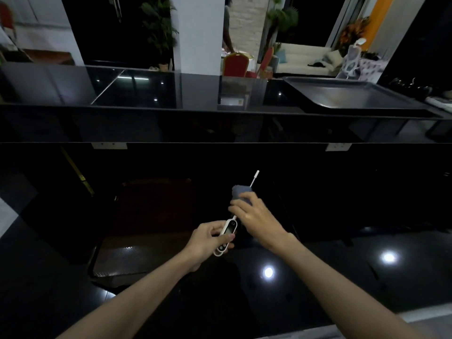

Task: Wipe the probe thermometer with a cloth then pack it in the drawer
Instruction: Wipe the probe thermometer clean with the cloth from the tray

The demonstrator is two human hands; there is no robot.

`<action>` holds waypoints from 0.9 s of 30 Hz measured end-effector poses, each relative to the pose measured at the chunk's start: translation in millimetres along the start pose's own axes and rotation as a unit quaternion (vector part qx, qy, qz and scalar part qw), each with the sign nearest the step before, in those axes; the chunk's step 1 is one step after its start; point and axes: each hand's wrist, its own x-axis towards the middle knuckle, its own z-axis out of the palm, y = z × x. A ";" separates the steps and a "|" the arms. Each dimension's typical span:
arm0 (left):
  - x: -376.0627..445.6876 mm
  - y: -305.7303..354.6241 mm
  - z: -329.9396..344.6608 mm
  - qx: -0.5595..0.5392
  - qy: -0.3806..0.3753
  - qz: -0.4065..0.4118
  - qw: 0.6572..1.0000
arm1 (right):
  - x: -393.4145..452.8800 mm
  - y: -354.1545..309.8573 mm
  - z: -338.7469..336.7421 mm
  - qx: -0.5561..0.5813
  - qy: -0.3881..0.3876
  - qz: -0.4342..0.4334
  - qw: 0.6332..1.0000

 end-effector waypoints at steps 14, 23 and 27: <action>-3.4 6.9 -9.2 -0.018 -0.018 -0.005 1.000 | 21.3 24.1 -19.2 0.059 0.089 0.100 0.989; -3.6 -5.2 -26.7 -0.060 0.013 -0.031 0.998 | 12.6 -26.5 16.3 0.200 0.019 0.036 0.979; -4.2 -12.3 -37.0 -0.111 0.044 -0.056 0.991 | 15.7 -40.9 21.7 0.271 -0.010 0.047 0.961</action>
